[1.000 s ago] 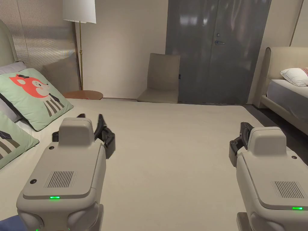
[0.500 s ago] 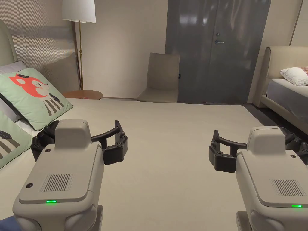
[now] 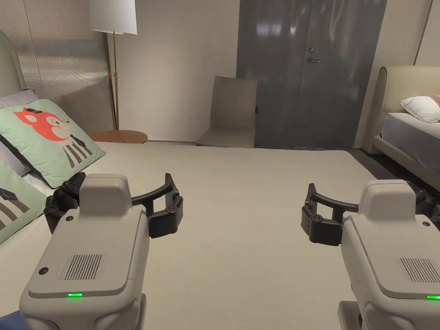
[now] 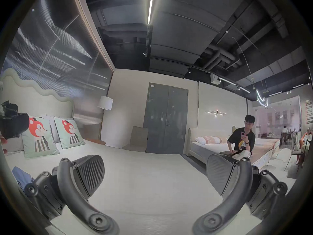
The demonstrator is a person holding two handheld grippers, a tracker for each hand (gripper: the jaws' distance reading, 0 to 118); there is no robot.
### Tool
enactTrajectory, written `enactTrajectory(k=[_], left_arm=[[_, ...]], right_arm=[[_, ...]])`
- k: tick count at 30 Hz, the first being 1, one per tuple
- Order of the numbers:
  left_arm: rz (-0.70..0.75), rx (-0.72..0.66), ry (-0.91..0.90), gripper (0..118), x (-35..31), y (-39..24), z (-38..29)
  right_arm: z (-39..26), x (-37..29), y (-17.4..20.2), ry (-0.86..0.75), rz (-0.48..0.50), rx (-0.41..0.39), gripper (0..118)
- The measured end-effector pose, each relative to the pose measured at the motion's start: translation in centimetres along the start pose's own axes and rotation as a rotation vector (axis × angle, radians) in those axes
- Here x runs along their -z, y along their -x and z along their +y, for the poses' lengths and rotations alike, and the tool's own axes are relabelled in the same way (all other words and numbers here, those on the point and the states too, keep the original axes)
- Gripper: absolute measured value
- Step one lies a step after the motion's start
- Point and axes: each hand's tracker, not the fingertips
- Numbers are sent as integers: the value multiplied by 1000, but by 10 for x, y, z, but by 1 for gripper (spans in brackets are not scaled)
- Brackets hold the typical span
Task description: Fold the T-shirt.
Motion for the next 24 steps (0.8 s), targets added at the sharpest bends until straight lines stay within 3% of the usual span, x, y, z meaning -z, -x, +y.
enactTrajectory(k=[8,24], left_arm=[[-3,-15,-16,111,-1,0,1],[-16,-6,4,111,-2,-2,-2]], right_arm=[[1,-1,-1,-5,6,13,118],[-1,0,4,24,8,-34,118]])
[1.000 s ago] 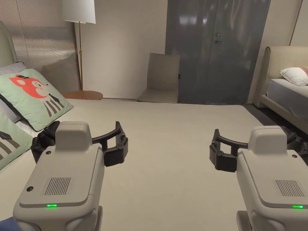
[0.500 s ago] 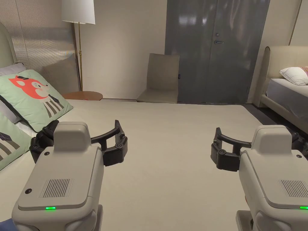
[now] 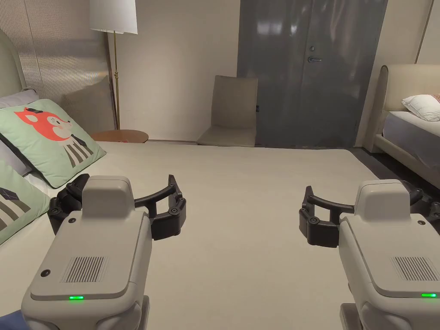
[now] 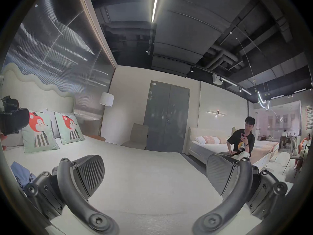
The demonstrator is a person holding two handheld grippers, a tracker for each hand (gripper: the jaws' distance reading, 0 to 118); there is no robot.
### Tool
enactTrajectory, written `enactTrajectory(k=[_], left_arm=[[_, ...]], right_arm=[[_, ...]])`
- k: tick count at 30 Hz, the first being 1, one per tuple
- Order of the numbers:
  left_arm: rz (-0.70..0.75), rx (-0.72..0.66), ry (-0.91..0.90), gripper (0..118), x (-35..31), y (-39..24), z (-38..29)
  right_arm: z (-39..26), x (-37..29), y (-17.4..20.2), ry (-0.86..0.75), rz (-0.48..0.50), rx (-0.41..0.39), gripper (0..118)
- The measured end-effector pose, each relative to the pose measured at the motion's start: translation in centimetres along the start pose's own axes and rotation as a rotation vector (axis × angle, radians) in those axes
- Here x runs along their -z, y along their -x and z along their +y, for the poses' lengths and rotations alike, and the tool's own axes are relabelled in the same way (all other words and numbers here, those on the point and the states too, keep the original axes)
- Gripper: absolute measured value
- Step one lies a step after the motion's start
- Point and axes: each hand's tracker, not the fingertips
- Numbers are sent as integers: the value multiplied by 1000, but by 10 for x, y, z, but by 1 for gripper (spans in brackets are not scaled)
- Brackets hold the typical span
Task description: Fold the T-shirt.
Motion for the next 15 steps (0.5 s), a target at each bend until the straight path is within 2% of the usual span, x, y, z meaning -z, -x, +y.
enactTrajectory(k=[7,9,12,15], left_arm=[[2,10,2,111,0,-1,0],[3,12,5,111,0,-1,0],[2,13,9,111,0,-1,1],[3,12,9,111,0,-1,1]], right_arm=[[1,-2,-9,-7,-9,100,118],[4,-2,-11,1,1,86,118],[6,0,-8,23,-61,57,118],[4,-1,-12,23,-32,85,118]])
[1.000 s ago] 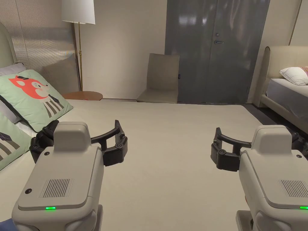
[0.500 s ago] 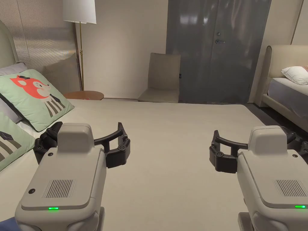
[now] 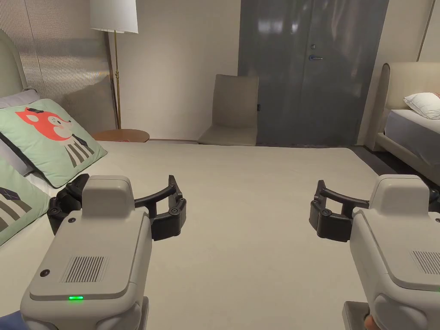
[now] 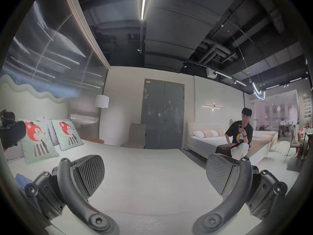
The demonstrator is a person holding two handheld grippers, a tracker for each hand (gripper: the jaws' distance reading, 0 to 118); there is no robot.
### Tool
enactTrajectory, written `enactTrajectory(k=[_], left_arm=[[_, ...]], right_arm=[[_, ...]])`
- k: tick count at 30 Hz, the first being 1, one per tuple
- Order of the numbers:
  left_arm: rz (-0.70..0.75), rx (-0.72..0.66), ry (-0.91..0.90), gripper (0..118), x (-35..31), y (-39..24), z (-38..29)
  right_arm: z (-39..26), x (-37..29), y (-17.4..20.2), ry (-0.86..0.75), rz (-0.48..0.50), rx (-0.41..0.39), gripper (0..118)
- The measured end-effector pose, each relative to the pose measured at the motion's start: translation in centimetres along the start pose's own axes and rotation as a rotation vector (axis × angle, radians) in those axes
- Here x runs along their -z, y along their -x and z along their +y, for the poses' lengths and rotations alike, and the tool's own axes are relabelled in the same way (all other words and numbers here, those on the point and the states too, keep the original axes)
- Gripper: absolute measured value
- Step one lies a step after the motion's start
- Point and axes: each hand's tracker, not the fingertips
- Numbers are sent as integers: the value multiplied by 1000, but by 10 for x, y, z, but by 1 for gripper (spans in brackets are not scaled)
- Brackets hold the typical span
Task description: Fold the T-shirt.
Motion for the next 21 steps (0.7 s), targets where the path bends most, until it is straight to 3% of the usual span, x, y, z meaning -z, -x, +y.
enactTrajectory(k=[21], left_arm=[[-2,-11,9,111,-2,5,7]], right_arm=[[12,-8,7,49,32,-4,118]])
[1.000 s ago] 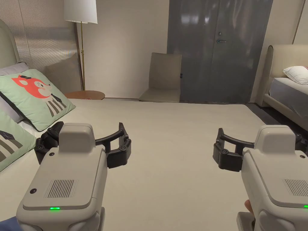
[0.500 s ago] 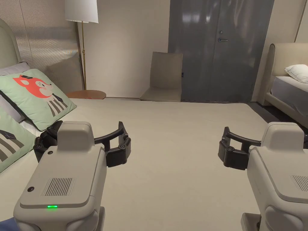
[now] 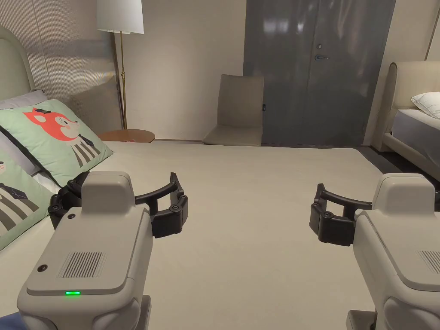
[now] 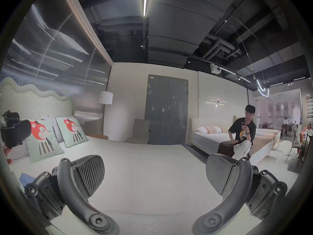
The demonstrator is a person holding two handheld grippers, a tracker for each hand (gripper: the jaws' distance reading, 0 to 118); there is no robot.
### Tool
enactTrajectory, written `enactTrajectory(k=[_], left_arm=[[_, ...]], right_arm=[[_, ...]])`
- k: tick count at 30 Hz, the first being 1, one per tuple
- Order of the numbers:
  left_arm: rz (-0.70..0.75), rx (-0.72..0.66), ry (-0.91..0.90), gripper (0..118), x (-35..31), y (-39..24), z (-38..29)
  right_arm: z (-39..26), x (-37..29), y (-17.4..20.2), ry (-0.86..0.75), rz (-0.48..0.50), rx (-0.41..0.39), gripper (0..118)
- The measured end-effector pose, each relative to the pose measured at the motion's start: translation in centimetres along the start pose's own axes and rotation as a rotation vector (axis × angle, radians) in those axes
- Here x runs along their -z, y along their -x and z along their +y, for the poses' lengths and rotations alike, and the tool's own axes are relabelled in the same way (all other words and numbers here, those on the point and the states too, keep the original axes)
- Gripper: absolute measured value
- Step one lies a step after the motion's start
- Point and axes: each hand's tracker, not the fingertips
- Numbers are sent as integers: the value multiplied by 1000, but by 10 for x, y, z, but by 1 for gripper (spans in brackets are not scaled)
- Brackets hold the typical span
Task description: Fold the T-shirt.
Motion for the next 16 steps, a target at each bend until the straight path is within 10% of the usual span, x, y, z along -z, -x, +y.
enactTrajectory(k=[16], left_arm=[[6,12,13,111,-2,0,-1]], right_arm=[[0,0,-1,-6,14,-11,118]])
